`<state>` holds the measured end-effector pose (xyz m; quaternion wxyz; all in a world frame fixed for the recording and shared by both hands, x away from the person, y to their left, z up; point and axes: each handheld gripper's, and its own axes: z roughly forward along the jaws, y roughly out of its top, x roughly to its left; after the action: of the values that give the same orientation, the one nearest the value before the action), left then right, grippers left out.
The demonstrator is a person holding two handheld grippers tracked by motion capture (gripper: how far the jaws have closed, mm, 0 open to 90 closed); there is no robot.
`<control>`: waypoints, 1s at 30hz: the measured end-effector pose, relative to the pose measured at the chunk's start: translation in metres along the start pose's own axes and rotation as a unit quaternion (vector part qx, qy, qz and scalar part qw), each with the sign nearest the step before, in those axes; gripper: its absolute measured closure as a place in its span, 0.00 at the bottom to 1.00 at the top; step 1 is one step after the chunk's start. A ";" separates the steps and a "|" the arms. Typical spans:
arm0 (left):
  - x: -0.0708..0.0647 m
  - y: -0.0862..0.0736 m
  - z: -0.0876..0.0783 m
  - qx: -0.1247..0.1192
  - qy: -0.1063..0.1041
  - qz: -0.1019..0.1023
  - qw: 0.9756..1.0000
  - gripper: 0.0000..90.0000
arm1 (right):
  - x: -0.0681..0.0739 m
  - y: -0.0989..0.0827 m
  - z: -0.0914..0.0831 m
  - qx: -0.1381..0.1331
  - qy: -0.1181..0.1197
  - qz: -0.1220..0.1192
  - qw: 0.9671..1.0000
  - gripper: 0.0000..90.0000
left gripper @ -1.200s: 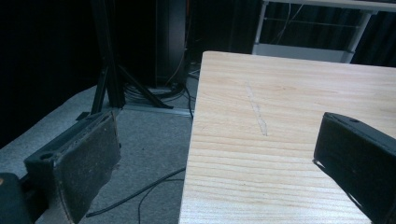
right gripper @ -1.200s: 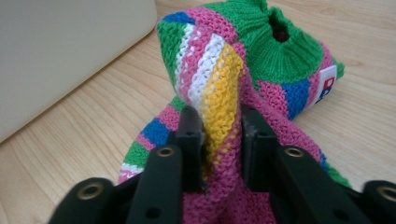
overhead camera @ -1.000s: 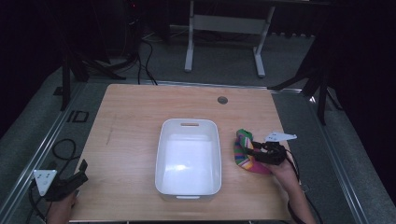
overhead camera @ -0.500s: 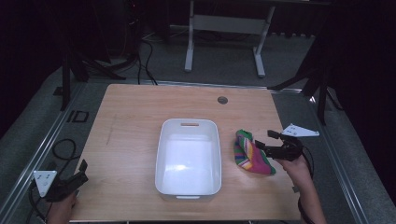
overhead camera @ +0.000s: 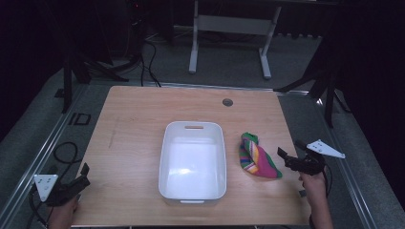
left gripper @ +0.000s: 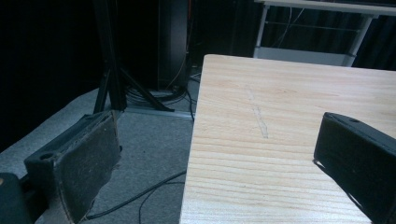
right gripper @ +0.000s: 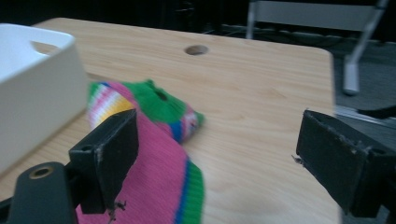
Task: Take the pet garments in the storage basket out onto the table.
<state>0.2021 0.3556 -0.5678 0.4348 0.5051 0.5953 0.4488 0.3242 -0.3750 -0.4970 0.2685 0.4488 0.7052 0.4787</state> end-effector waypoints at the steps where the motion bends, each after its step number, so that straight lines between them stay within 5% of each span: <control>1: 0.000 0.000 0.000 0.000 0.000 0.000 1.000 0.01 | -0.001 -0.004 -0.001 0.000 -0.006 0.001 1.000 0.14; 9: 0.000 0.000 0.000 0.000 0.000 0.000 1.000 0.01 | -0.006 -0.033 -0.012 -0.002 -0.053 0.013 0.999 0.14; 14: 0.000 0.000 0.000 0.000 0.000 0.001 1.000 0.01 | -0.008 -0.049 -0.020 -0.017 -0.100 0.031 0.994 0.14; 17: 0.000 0.000 0.000 0.000 -0.001 0.002 1.000 0.01 | -0.010 -0.054 -0.024 -0.018 -0.106 0.046 0.993 0.14; 24: 0.000 0.000 0.000 0.000 0.000 0.002 1.000 0.01 | -0.006 -0.073 -0.028 0.006 -0.119 0.045 0.992 0.15; 30: 0.000 0.000 0.000 0.000 0.001 0.000 1.000 0.01 | 0.003 -0.077 -0.035 -0.002 -0.138 0.034 0.990 0.15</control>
<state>0.2019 0.3555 -0.5678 0.4344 0.5049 0.5952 0.4496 0.2649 -0.3981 -0.5537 0.3482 0.5336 0.6447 0.4223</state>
